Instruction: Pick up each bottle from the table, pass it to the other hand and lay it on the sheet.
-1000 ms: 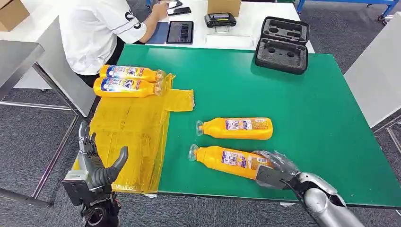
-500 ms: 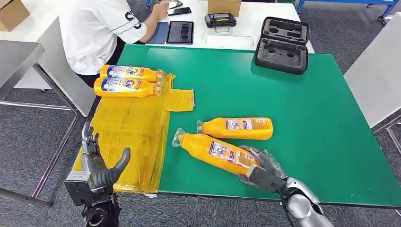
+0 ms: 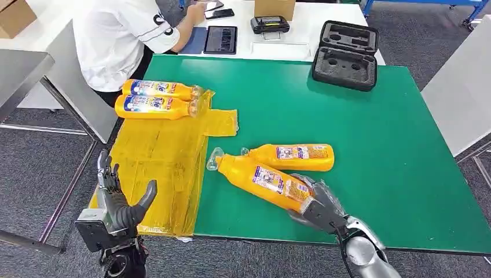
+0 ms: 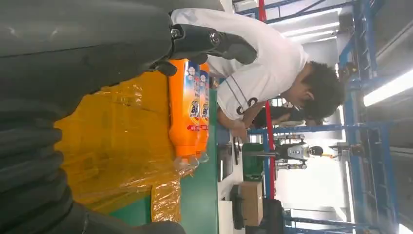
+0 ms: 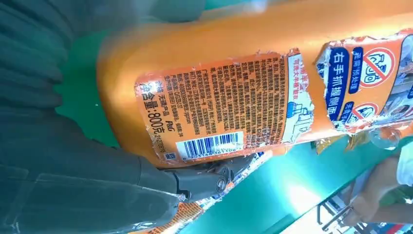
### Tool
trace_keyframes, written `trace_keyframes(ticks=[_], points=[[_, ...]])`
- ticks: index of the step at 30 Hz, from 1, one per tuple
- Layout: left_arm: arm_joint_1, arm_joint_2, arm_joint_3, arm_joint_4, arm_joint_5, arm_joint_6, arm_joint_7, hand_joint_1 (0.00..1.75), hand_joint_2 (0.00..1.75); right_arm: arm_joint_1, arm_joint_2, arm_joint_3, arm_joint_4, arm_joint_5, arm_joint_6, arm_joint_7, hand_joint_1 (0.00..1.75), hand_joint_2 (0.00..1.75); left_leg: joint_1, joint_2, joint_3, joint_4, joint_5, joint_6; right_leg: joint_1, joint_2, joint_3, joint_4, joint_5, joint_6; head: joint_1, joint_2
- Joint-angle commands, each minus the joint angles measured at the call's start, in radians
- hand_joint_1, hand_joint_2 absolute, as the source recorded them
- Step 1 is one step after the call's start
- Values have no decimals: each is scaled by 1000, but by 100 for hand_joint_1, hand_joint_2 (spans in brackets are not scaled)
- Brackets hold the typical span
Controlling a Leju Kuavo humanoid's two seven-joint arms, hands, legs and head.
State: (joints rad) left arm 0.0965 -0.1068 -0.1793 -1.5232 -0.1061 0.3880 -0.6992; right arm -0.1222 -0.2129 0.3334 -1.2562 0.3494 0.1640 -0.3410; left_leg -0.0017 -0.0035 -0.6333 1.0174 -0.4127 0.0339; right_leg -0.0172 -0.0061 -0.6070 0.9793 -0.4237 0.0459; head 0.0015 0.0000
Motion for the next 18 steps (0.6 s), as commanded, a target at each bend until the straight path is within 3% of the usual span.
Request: trace_keyframes(ticks=[1, 2, 9, 12, 18], points=[[-6, -14, 55, 14, 72, -32, 1, 0, 175, -15, 38, -33, 27, 1, -20, -11, 175, 175, 1, 1, 5, -1, -2, -2, 1, 2, 5, -1, -1, -2, 0, 0], [-1, -15, 63, 5, 99, -49, 1, 0, 175, -10, 41, -40, 18, 6, -32, -20, 175, 175, 0, 1, 3, -1, -1, -1, 0, 1, 2, -1, -1, -1, 0, 0], [-29, 20, 100, 108, 418, -549, 192, 0, 175, 25, 147, -108, -71, 23, -75, -149, 175, 175, 2, 4, 12, -1, -5, -4, 2, 4, 11, -1, -4, -4, 0, 0], [-68, 11, 89, 210, 446, -668, 256, 0, 175, 44, 199, -101, -89, 55, -82, -180, 175, 175, 1, 1, 5, -2, -1, -2, 1, 2, 4, -1, -1, -2, 0, 0], [-110, 10, 39, 337, 478, -816, 323, 0, 175, 16, 246, -72, -53, 60, -74, -239, 175, 175, 1, 1, 8, -2, -2, -2, 1, 1, 6, -2, -2, -3, 0, 0]])
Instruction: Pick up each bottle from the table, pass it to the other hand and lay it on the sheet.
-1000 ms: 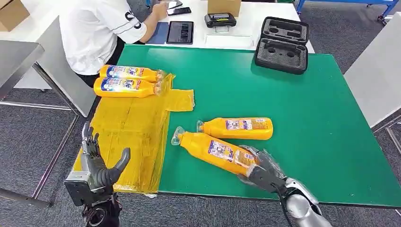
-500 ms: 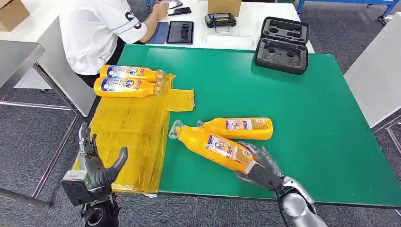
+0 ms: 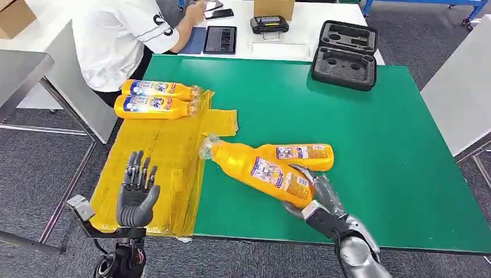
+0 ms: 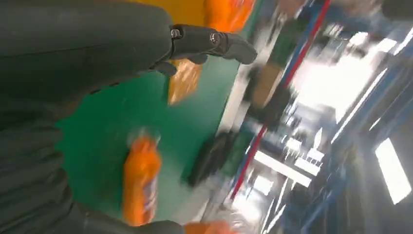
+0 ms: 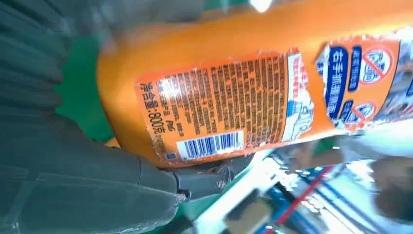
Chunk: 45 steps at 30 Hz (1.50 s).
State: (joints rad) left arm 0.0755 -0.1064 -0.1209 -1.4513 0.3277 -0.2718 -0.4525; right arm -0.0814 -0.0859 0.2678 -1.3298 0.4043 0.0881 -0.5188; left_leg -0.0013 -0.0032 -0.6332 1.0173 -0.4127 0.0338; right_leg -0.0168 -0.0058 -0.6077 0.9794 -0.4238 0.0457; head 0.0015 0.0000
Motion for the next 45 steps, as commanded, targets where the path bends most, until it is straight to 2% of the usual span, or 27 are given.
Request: trace_keyframes(ticks=[1, 2, 5, 11, 17, 21, 22, 23, 25, 32, 38, 39, 41, 45], points=[[-95, 13, -28, 271, 39, -165, 77, 0, 175, -29, 120, -3, 24, 6, 3, -63, 175, 175, 0, 1, 5, -2, -1, -1, 0, 1, 4, -1, -1, -2, 0, 0], [-113, 17, -42, 287, 48, -200, 88, 0, 175, -41, 123, 5, 30, 7, 2, -73, 175, 175, 1, 1, 9, -2, -2, -2, 1, 2, 8, -2, -2, -3, 0, 0], [-124, 26, -68, 287, 75, -260, 119, 0, 175, -68, 131, 24, 35, -8, 21, -81, 175, 175, 1, 0, 6, -1, -1, -2, 1, 0, 6, -1, -2, -2, 0, 0], [-121, 26, -69, 286, 75, -260, 119, 0, 175, -69, 132, 25, 36, -8, 21, -81, 175, 175, 0, 0, 2, -1, 0, -1, 0, 0, 3, -1, 0, -1, 0, 0], [-129, 32, -93, 292, 70, -282, 132, 0, 175, -67, 142, 32, 45, -26, 36, -94, 175, 175, 1, 1, 6, -1, -2, -2, 1, 1, 6, -1, -2, -2, 0, 0], [-141, 33, -116, 297, 86, -324, 113, 0, 175, -95, 161, 52, 93, -40, 52, -97, 175, 175, 0, 1, 3, -1, -1, -1, 0, 1, 3, -1, 0, -1, 0, 0], [-140, 32, -119, 290, 95, -342, 107, 0, 175, -109, 163, 57, 111, -48, 60, -98, 175, 175, 1, 2, 8, -1, -3, -3, 1, 2, 7, -1, -2, -3, 0, 0], [-138, 31, -116, 278, 99, -344, 106, 0, 175, -124, 165, 59, 134, -61, 68, -99, 175, 175, 1, 2, 3, -1, -1, -1, 1, 2, 3, -1, 0, -1, 0, 0], [-130, 27, -110, 254, 106, -352, 98, 0, 175, -138, 167, 59, 169, -81, 82, -103, 175, 175, 1, 3, 6, -1, -2, -2, 1, 3, 5, -1, -1, -2, 0, 0], [-92, 3, -80, 148, 11, -315, -10, 0, 175, -178, 181, 69, 290, -155, 126, -128, 175, 175, 1, 2, 5, -1, -1, -2, 1, 2, 5, -1, -1, -2, 0, 0], [-94, 1, -93, 127, -38, -323, -58, 0, 175, -185, 197, 84, 339, -179, 128, -142, 175, 175, 1, 1, 4, -1, -1, -2, 1, 2, 4, -1, -1, -2, 0, 0], [-92, 1, -99, 124, -45, -331, -70, 0, 175, -187, 200, 82, 345, -187, 129, -144, 175, 175, 2, 3, 11, -1, -4, -3, 2, 3, 11, -2, -3, -3, 0, 0], [-89, 3, -103, 113, -58, -335, -85, 0, 175, -186, 200, 78, 345, -191, 128, -144, 175, 175, 1, 1, 3, -1, 0, -2, 0, 1, 3, -1, 0, -1, 0, 0], [-87, 1, -99, 118, -68, -336, -90, 0, 175, -185, 198, 72, 356, -211, 148, -141, 175, 175, 1, 1, 5, 0, -1, -2, 1, 1, 5, -1, -1, -2, 0, 0]])
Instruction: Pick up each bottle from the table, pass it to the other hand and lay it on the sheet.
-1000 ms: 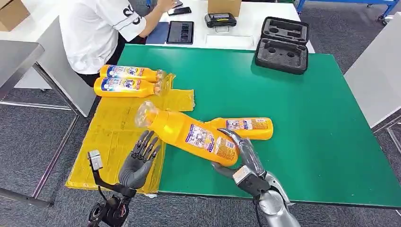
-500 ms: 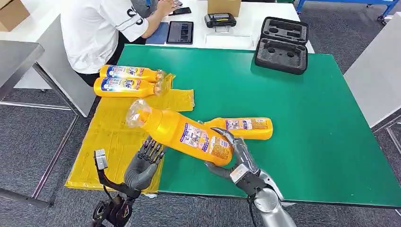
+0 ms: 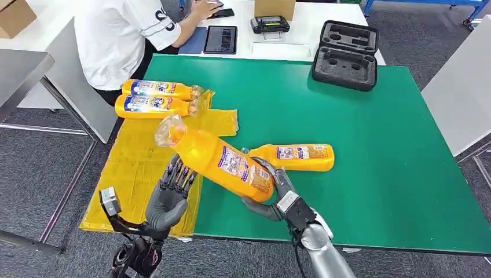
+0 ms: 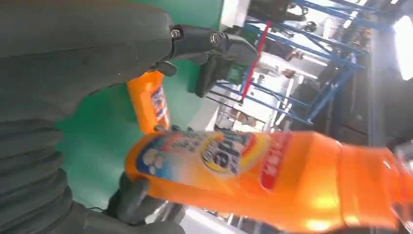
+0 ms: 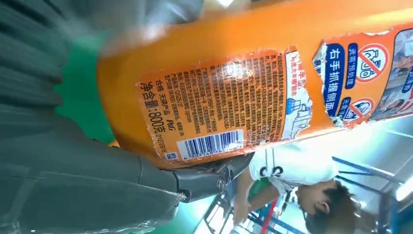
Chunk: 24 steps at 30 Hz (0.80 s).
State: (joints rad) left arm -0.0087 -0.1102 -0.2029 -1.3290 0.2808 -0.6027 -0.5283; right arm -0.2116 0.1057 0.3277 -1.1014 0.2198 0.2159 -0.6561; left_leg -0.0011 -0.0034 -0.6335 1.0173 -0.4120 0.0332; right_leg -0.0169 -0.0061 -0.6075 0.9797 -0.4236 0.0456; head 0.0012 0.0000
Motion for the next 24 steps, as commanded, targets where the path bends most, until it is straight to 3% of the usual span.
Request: trace_keyframes(ticks=[1, 24], points=[[-4, 3, -12, 1, -25, 0, -14, 0, 175, -56, 7, 15, 135, -26, 24, -3, 175, 175, 0, 1, 3, -1, -1, -1, 0, 1, 3, -1, -1, -1, 0, 0], [-88, 14, -122, 188, 31, -56, 66, 0, 175, -95, 51, 151, 289, 38, 69, -9, 175, 175, 1, 1, 7, -1, -2, -2, 1, 1, 7, -2, -2, -2, 0, 0]])
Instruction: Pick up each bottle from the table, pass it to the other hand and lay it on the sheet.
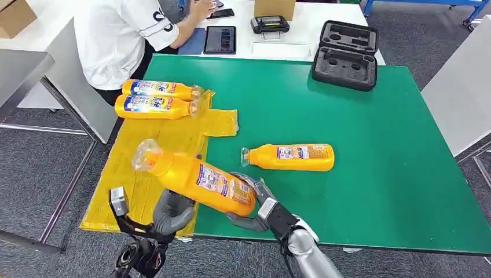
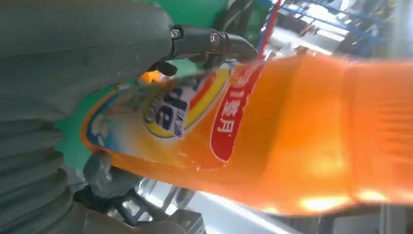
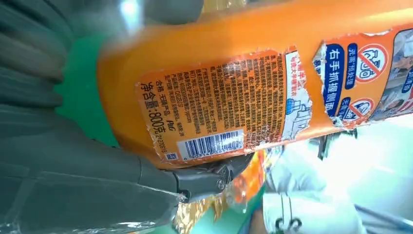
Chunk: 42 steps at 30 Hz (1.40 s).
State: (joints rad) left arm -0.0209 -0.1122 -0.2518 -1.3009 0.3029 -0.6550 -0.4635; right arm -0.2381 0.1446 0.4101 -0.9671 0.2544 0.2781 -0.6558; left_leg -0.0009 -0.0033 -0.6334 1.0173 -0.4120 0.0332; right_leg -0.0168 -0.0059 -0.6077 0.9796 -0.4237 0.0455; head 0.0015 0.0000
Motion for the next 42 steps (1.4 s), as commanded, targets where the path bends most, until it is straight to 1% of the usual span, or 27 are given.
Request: trace_keyframes(ticks=[1, 3, 4, 6, 7, 8, 10, 12, 13, 15, 16, 18, 19, 20, 21, 24, 26, 27, 30, 34, 36, 39, 41, 42], points=[[-76, 15, -73, 159, 9, -4, 1, 0, 175, -67, 12, 69, 155, 3, 7, -10, 175, 175, 1, 0, 6, -1, -2, -2, 1, 0, 7, -2, -1, -2, 0, 0], [-83, 19, -83, 161, 15, 4, -8, 0, 175, -64, 12, 81, 154, 11, 10, -6, 175, 175, 0, -1, 3, -1, 0, -1, 0, -1, 3, -1, -1, -1, 0, 0], [-83, 19, -83, 161, 15, 4, -8, 0, 175, -64, 12, 81, 154, 11, 10, -6, 175, 175, 1, -1, 6, -1, -1, -2, 1, -1, 6, -1, -2, -2, 0, 0], [-85, 19, -83, 160, 16, 5, -8, 0, 175, -63, 12, 81, 154, 12, 9, -6, 175, 175, 0, 0, 4, -1, -1, -1, 0, 0, 3, -1, -1, -1, 0, 0], [-85, 19, -83, 160, 16, 5, -8, 0, 175, -63, 12, 81, 154, 12, 9, -6, 175, 175, 1, 0, 6, -1, -2, -2, 1, 0, 6, -1, -2, -2, 0, 0], [-86, 19, -79, 157, 24, 5, -15, 0, 175, -66, 11, 87, 157, 14, 19, -3, 175, 175, 0, 0, 4, -1, -1, -1, 0, 0, 4, -1, -1, -1, 0, 0], [-90, 20, -77, 158, 33, 4, -21, 0, 175, -69, 10, 94, 168, 19, 20, -1, 175, 175, 1, 0, 6, -1, -2, -2, 1, 0, 6, -1, -2, -2, 0, 0], [-94, 21, -72, 155, 37, 7, -25, 0, 175, -68, 9, 100, 176, 23, 21, -1, 175, 175, 0, 0, 4, -1, -1, -1, 1, 0, 4, -1, -1, -1, 0, 0], [-94, 21, -72, 155, 37, 7, -25, 0, 175, -68, 9, 100, 176, 23, 21, -1, 175, 175, 1, 0, 6, -1, -2, -2, 1, 0, 6, -1, -2, -2, 0, 0], [-94, 21, -72, 155, 37, 7, -25, 0, 175, -68, 9, 100, 176, 23, 21, -1, 175, 175, 1, 0, 3, -1, -1, -1, 1, 0, 3, -1, -1, -1, 0, 0], [-94, 21, -72, 155, 37, 7, -25, 0, 175, -68, 9, 100, 176, 23, 21, -1, 175, 175, 1, -1, 6, -1, -2, -2, 1, 0, 6, -1, -2, -2, 0, 0], [-94, 21, -72, 155, 37, 7, -25, 0, 175, -68, 9, 100, 176, 23, 21, -1, 175, 175, 0, 0, 4, -1, -1, -1, 1, 0, 4, -1, -1, -1, 0, 0], [-94, 21, -72, 155, 37, 7, -25, 0, 175, -68, 9, 100, 176, 23, 21, -1, 175, 175, 2, 0, 11, -1, -3, -3, 2, 0, 11, -2, -3, -3, 0, 0], [-93, 17, -66, 152, 44, 7, -33, 0, 175, -68, 9, 99, 177, 21, 23, -2, 175, 175, 1, -1, 4, -1, -1, -1, 1, 0, 4, -1, -1, -1, 0, 0], [-91, 15, -59, 147, 54, 5, -45, 0, 175, -67, 8, 100, 180, 21, 25, -4, 175, 175, 1, 0, 7, -1, -2, -2, 1, 0, 7, -1, -2, -2, 0, 0], [-83, 6, -26, 118, 79, 21, -72, 0, 175, -63, 7, 103, 185, 22, 23, -4, 175, 175, 1, 0, 3, -1, -1, -1, 1, 0, 3, -1, -1, -1, 0, 0], [-79, 0, -3, 100, 102, 35, -81, 0, 175, -60, 5, 104, 184, 22, 24, -4, 175, 175, 2, 0, 10, -1, -4, -3, 2, 0, 10, -1, -3, -3, 0, 0], [-78, -2, 7, 96, 116, 39, -77, 0, 175, -58, 3, 105, 184, 22, 25, -4, 175, 175, 1, 0, 4, 0, -1, -1, 1, 0, 4, -1, -1, -1, 0, 0], [-67, 4, 13, 87, 114, 40, -75, 0, 175, -55, 2, 106, 186, 19, 29, -6, 175, 175, 1, 0, 6, 0, -2, -2, 1, 0, 6, -1, -2, -2, 0, 0], [-51, -2, 26, 87, 105, 62, -79, 0, 175, -59, 1, 107, 201, 20, 26, -9, 175, 175, 0, 0, 3, -1, -1, -1, 0, 0, 3, -1, -1, -1, 0, 0], [-53, -8, 37, 91, 100, 69, -88, 0, 175, -61, 1, 109, 212, 21, 24, -15, 175, 175, 1, 1, 7, -1, -3, -2, 1, 1, 7, -1, -2, -2, 0, 0], [-50, -11, 54, 78, 89, 79, -99, 0, 175, -65, 4, 112, 220, 24, 24, -20, 175, 175, 0, 0, 3, -1, -1, -1, 1, 0, 3, -1, -1, -1, 0, 0], [-43, -10, 55, 71, 81, 79, -100, 0, 175, -68, 6, 112, 224, 24, 25, -21, 175, 175, 2, 1, 9, 0, -4, -2, 2, 1, 9, -1, -3, -3, 0, 0], [-39, -5, 46, 70, 68, 74, -99, 0, 175, -70, 7, 112, 228, 25, 24, -21, 175, 175, 1, 1, 3, -1, -1, -1, 1, 1, 3, -1, -1, -1, 0, 0]])
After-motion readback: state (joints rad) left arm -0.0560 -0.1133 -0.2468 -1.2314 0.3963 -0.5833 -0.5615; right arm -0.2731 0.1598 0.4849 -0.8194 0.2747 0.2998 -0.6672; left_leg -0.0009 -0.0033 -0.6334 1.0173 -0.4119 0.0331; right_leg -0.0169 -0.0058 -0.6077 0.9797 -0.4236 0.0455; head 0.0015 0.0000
